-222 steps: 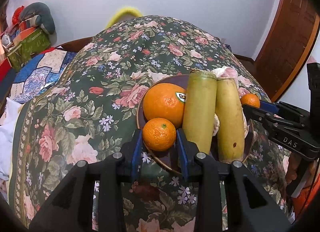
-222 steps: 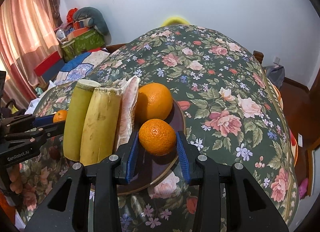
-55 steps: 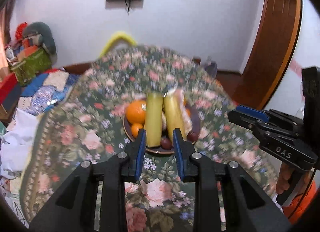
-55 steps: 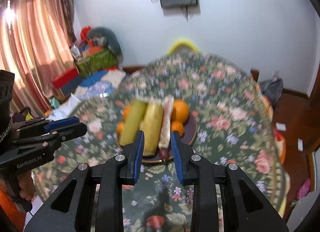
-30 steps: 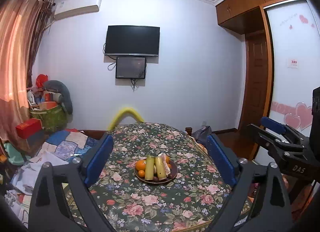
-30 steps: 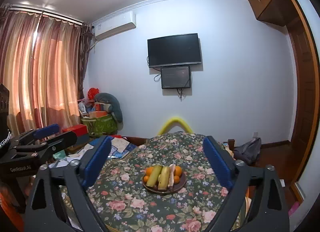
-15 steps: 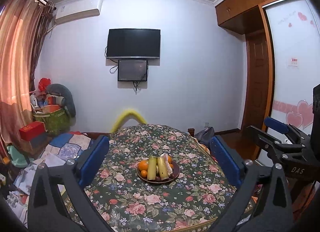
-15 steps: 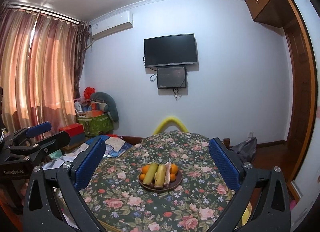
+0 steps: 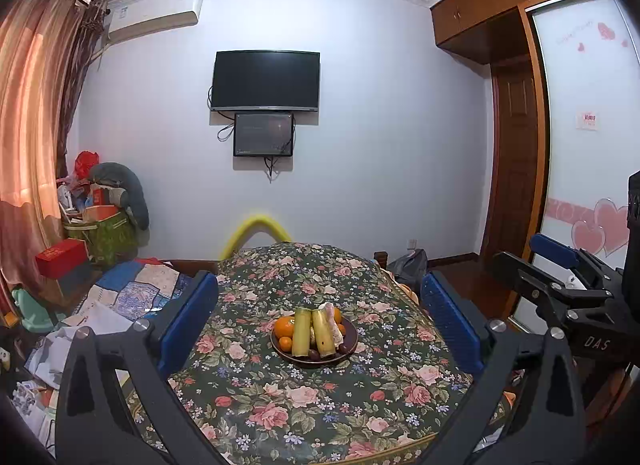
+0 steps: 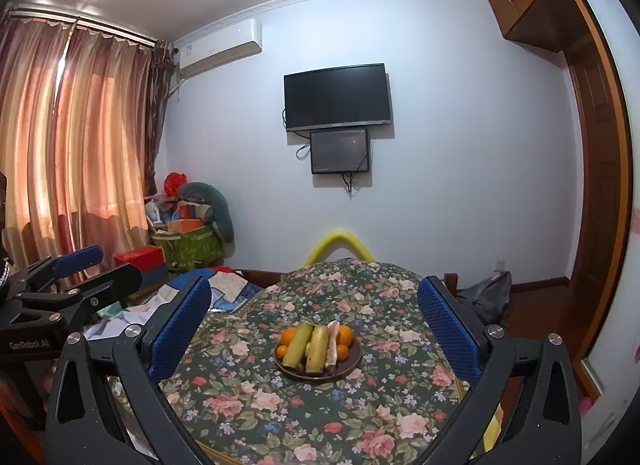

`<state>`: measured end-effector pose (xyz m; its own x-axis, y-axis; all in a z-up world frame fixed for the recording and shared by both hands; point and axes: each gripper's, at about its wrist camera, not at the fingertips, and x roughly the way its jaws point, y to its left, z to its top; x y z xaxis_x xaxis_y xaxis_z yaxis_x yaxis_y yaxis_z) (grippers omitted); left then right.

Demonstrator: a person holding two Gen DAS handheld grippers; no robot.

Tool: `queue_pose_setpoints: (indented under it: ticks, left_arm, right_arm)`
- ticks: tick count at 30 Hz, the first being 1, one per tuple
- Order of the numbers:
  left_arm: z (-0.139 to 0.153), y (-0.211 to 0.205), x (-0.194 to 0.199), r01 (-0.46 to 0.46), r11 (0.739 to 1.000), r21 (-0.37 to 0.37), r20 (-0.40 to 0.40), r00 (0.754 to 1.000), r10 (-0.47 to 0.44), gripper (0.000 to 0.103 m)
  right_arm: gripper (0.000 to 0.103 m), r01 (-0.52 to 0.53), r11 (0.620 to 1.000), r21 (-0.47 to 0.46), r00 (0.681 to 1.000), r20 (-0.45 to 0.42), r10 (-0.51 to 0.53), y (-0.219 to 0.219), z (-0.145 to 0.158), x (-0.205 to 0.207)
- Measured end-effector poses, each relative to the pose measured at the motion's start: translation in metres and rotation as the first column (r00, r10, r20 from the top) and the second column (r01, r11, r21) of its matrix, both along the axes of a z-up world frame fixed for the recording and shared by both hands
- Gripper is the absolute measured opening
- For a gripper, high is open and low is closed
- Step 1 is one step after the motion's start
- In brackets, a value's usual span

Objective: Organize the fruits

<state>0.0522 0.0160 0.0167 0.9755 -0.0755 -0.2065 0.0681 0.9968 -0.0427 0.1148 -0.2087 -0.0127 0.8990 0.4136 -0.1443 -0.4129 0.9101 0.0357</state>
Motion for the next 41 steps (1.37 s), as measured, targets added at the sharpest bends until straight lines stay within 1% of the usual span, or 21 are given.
queue_pose_setpoints:
  ticks: [10, 14, 19, 25, 29, 41]
  left_arm:
    - [-0.0009, 0.0026, 0.0053, -0.004, 1.000, -0.014, -0.018, 1.000, 0.004, 0.103]
    - [-0.0016, 0.0016, 0.0062, 0.004, 1.000, -0.008, -0.025, 1.000, -0.004, 0.103]
    - [-0.0011, 0.0010, 0.0048, 0.022, 1.000, -0.002, -0.026, 0.999, -0.022, 0.103]
    - [-0.0002, -0.0001, 0.0032, 0.014, 1.000, -0.001, -0.011, 1.000, -0.014, 0.103]
    - [-0.0005, -0.0010, 0.0031, 0.026, 1.000, -0.003, -0.016, 1.000, -0.026, 0.103]
    - [-0.0009, -0.0022, 0.0052, 0.025, 1.000, -0.012, -0.025, 0.999, -0.025, 0.103]
  right_arm:
    - [0.103, -0.004, 1.000, -0.002, 1.000, -0.006, 0.004, -0.0022, 0.0027, 0.0006]
    - [0.103, -0.005, 1.000, 0.000, 1.000, -0.006, 0.005, -0.0027, 0.0032, 0.0002]
    - [0.103, -0.005, 1.000, 0.000, 1.000, -0.005, 0.005, -0.0027, 0.0041, 0.0005]
    - [0.103, -0.003, 1.000, 0.000, 1.000, -0.003, 0.003, -0.0028, 0.0049, -0.0002]
    - [0.103, -0.002, 1.000, 0.003, 1.000, -0.003, 0.002, -0.0037, 0.0050, -0.0004]
    - [0.103, 0.002, 1.000, -0.007, 1.000, -0.003, -0.002, -0.0035, 0.0047, -0.0013]
